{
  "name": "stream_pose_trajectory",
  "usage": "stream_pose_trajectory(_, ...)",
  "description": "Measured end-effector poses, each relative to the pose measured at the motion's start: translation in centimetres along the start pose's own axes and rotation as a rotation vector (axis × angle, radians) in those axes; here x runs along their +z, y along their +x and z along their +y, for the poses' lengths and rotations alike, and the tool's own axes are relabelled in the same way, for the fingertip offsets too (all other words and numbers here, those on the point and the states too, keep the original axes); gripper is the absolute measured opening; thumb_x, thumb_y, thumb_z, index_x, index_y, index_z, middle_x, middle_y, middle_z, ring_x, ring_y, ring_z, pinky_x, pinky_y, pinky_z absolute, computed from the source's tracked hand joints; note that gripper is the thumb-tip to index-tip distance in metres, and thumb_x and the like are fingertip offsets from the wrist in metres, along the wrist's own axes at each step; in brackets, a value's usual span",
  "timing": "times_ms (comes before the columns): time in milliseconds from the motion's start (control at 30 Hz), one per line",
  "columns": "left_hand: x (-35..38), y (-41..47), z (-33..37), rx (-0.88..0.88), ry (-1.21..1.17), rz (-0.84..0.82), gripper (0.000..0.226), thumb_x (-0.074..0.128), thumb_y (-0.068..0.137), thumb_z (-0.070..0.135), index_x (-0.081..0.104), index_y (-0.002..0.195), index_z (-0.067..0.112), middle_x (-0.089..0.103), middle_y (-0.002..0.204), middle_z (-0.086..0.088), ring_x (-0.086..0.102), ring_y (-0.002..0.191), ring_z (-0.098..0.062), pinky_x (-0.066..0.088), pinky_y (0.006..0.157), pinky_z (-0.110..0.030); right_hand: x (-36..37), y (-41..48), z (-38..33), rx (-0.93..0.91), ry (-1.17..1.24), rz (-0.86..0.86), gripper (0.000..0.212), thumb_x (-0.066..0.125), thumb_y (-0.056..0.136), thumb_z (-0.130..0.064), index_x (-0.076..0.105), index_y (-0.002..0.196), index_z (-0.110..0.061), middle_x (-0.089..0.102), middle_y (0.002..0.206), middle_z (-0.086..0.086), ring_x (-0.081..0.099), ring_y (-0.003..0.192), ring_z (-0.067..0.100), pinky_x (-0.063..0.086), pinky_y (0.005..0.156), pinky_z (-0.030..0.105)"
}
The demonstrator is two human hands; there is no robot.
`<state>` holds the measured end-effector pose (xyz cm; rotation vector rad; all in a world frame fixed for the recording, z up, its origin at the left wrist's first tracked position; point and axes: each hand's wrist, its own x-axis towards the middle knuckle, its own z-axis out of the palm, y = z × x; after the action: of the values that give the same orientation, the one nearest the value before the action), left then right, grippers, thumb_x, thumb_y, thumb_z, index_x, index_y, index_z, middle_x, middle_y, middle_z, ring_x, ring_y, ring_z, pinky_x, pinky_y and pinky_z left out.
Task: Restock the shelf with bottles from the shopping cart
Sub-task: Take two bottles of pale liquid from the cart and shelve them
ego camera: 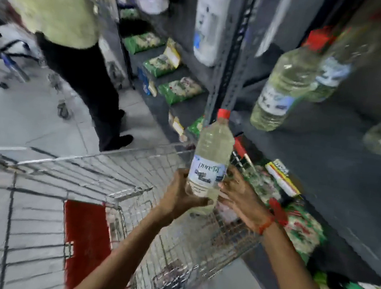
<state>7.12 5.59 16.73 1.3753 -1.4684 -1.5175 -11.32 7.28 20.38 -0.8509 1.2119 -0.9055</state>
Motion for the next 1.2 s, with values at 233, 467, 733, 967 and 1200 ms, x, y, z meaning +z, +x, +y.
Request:
stream_pose_trajectory(233,8.5,3.9,8.8,0.235,0.145,-0.243,0.091,0.09,0.052,0.015,0.036,0.125,0.012,0.059,0.12,0.001,0.058,0.108,-0.013,0.048,0.092,-0.029,-7.0,-7.6,-6.3,-0.317,-0.12,0.288,0.085,0.08,0.056,-0.052,0.036,0.128,-0.044,0.054,0.127,-0.021,0.057,0.108,-0.012,0.049,0.091,0.013)
stream_pose_trajectory(467,17.2,7.5,14.1,0.333,0.149,-0.418,0.074,0.089,0.054,0.011,0.036,0.107,0.014,0.056,0.096,0.013,0.056,0.097,-0.014,0.042,0.064,0.001,-14.5,-9.6,-7.6,-0.415,-0.23,0.506,0.077,0.051,0.087,0.01,0.012,0.142,-0.027,0.031,0.152,0.006,0.049,0.122,0.005,0.049,0.091,0.012)
stream_pose_trajectory(733,20.1,10.2,13.7,0.338,0.151,-0.431,0.075,0.084,0.053,0.023,0.035,0.11,0.022,0.061,0.105,0.006,0.062,0.099,-0.014,0.05,0.07,-0.011,-17.0,-8.4,-6.5,-0.4,-0.255,0.622,0.075,0.053,0.087,0.006,0.016,0.138,-0.036,0.03,0.153,0.003,0.037,0.137,0.016,0.041,0.109,0.032)
stream_pose_trajectory(967,19.7,9.7,13.8,0.376,0.15,-0.461,0.101,0.086,0.054,0.027,0.031,0.137,0.011,0.051,0.127,0.002,0.052,0.114,-0.01,0.045,0.081,-0.007,-17.4,-8.3,-4.8,-0.344,-0.218,0.683,0.074,0.055,0.086,0.006,0.02,0.141,-0.03,0.038,0.144,-0.007,0.047,0.123,-0.01,0.045,0.1,0.015)
stream_pose_trajectory(1200,13.0,10.2,11.7,0.461,0.113,0.355,0.095,0.081,0.07,0.016,0.022,0.144,0.016,0.033,0.147,-0.011,0.031,0.136,-0.02,0.028,0.116,-0.042,-13.5,-4.9,-3.2,-0.263,-0.18,0.998,0.097,0.089,0.052,-0.02,0.036,0.132,-0.024,0.063,0.118,-0.01,0.06,0.105,-0.004,0.05,0.095,0.023)
